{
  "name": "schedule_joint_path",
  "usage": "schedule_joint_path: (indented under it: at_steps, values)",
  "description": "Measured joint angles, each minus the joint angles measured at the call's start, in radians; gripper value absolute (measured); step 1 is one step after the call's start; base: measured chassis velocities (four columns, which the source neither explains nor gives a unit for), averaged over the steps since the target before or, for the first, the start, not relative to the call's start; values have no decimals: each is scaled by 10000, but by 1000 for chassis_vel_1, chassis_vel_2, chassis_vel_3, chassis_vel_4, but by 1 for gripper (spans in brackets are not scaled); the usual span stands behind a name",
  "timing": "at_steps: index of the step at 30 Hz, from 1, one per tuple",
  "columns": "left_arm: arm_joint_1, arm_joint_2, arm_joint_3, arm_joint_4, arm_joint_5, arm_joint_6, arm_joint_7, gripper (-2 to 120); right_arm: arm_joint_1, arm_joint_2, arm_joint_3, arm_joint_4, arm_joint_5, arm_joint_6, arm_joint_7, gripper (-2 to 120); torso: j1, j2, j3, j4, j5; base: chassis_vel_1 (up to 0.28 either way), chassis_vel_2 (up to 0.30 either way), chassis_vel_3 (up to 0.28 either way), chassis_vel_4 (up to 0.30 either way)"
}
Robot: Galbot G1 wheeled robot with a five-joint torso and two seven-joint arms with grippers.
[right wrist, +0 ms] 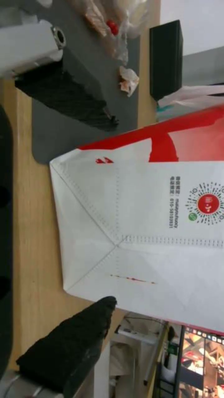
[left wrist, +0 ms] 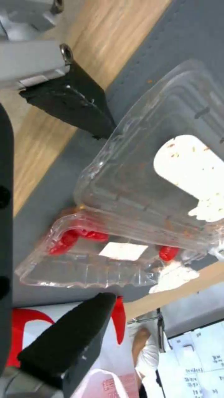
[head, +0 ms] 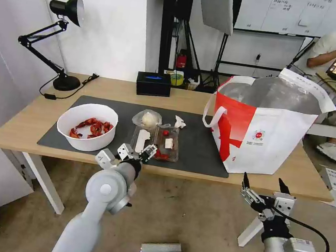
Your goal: Pick up the trash from the table and place it into the takeout bag.
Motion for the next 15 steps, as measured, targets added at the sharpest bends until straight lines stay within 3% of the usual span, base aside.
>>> schedule_joint_path:
  at_steps: [15]
  values:
    - [404, 113, 131, 112, 1253, -900, 1483, 100, -4, 34, -125, -48, 5, 48, 12, 100, 3, -4, 5, 6, 0, 0, 0, 0, 0]
